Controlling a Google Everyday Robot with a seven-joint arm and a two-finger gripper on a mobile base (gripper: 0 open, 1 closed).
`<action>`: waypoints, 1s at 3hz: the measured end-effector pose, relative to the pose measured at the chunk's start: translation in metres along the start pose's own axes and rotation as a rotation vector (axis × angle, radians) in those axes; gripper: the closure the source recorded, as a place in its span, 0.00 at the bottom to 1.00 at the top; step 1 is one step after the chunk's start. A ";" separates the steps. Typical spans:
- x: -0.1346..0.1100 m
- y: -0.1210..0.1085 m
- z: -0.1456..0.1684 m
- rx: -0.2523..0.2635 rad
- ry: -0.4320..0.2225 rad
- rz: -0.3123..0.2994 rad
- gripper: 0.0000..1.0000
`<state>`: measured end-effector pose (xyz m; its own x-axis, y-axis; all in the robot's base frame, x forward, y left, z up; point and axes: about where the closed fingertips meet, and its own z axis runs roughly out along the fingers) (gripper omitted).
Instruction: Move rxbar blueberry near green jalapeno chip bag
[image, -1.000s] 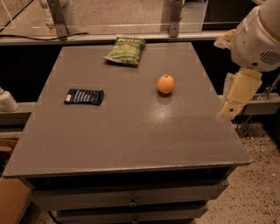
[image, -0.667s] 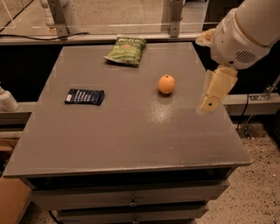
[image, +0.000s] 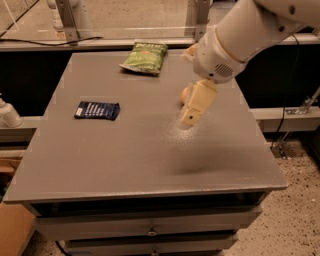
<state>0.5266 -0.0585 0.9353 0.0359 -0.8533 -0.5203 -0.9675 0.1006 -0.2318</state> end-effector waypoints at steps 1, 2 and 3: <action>-0.030 0.002 0.042 -0.072 -0.088 0.022 0.00; -0.030 0.002 0.042 -0.072 -0.088 0.021 0.00; -0.041 0.000 0.050 -0.074 -0.152 0.016 0.00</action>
Offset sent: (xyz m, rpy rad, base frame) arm 0.0056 0.0366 -0.0150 0.0668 0.0481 0.0310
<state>0.5374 0.0021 0.9151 0.0521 -0.7642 -0.6429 -0.9838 0.0711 -0.1643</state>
